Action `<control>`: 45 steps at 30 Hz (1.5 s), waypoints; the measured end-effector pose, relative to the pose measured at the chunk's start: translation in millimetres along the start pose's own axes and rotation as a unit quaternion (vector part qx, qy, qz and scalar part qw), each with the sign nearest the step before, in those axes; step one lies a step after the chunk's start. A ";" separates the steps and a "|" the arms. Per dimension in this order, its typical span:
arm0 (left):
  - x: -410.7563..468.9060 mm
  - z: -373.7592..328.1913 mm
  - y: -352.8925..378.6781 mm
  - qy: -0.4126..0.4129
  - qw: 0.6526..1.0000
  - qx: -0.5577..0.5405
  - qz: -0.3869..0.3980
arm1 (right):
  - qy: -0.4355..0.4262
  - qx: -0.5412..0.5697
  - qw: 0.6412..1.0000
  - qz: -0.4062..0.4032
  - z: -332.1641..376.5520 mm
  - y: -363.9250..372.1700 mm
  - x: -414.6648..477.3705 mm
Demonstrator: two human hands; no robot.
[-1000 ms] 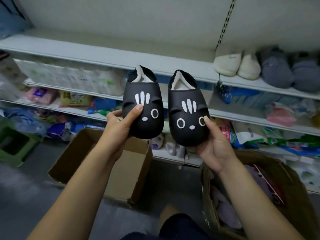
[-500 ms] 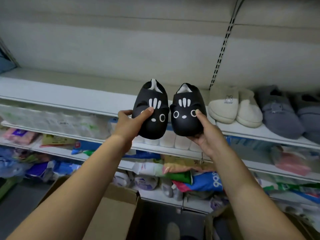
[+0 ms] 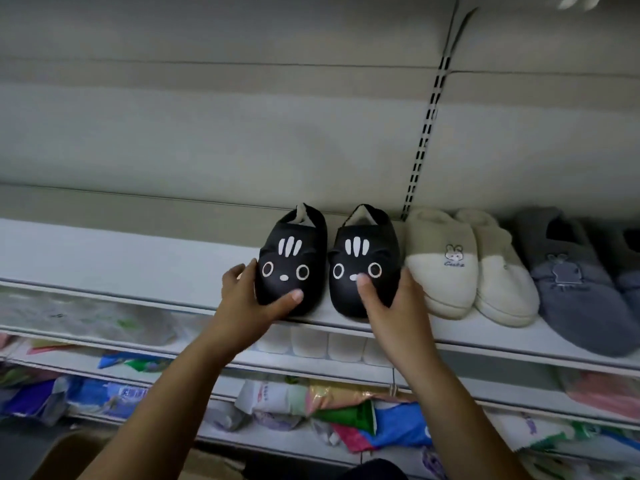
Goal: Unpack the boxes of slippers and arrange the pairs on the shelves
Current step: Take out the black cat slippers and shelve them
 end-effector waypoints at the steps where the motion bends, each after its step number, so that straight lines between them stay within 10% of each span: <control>1: -4.6 1.8 -1.0 0.026 0.999 0.032 0.003 | -0.012 -0.031 0.999 -0.006 2.2 0.1 -3.4; 11: 20.7 -12.0 3.5 0.147 0.982 0.103 -0.061 | -0.048 -0.145 0.988 -0.027 20.5 23.7 20.2; 30: 19.5 -3.2 1.6 0.137 0.967 0.205 -0.055 | -0.080 -0.155 0.984 -0.032 13.5 19.3 9.2; 45: -239.3 12.8 -8.8 0.246 0.895 0.371 0.032 | -0.130 -0.253 0.957 0.051 -90.1 -2.7 -211.2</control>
Point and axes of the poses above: each hand's wrist, its own x-axis towards the middle knuckle, its own y-axis out of the palm, z = x × y, the point moved 7 cm from there along x, towards the middle knuckle, and after that the axes turned 10 degrees about y, right-handed, at the moved point
